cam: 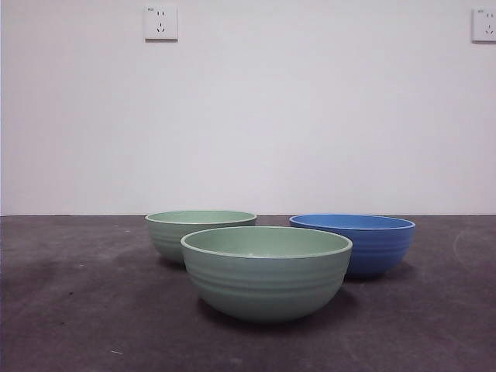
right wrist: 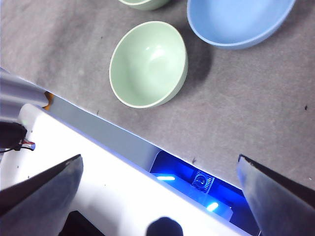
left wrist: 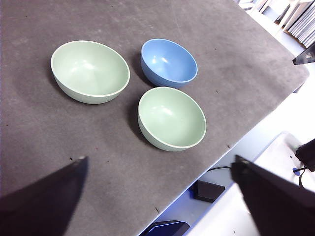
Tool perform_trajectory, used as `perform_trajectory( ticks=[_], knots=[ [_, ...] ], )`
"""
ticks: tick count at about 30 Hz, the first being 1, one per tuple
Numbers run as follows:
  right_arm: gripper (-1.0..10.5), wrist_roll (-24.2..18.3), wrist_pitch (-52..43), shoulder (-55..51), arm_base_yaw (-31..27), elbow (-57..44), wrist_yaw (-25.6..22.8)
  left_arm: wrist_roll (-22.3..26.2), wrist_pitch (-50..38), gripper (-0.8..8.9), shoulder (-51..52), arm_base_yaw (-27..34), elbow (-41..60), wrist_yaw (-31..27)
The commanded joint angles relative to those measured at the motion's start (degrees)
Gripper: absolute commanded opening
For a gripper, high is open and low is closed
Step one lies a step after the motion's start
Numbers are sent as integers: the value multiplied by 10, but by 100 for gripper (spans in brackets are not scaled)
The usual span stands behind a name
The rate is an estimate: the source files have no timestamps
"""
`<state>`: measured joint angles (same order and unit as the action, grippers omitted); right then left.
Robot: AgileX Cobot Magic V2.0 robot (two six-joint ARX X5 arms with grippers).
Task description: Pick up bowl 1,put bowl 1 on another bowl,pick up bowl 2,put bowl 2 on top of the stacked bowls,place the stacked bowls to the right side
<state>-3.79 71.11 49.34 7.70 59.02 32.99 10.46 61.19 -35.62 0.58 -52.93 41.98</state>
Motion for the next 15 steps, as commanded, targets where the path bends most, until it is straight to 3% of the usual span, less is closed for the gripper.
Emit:
perform_trajectory(
  ticks=[1, 10, 15],
  knots=[
    [658, 15, -6, 15, 9, 2, 0, 0, -2, 705, 1, -2, -1, 1],
    [621, 87, -89, 101, 91, 2, -8, 0, -2, 705, 1, -2, -1, 1],
    [621, 136, -134, 168, 153, 2, -92, -3, -2, 705, 1, -2, -1, 1]
  ],
)
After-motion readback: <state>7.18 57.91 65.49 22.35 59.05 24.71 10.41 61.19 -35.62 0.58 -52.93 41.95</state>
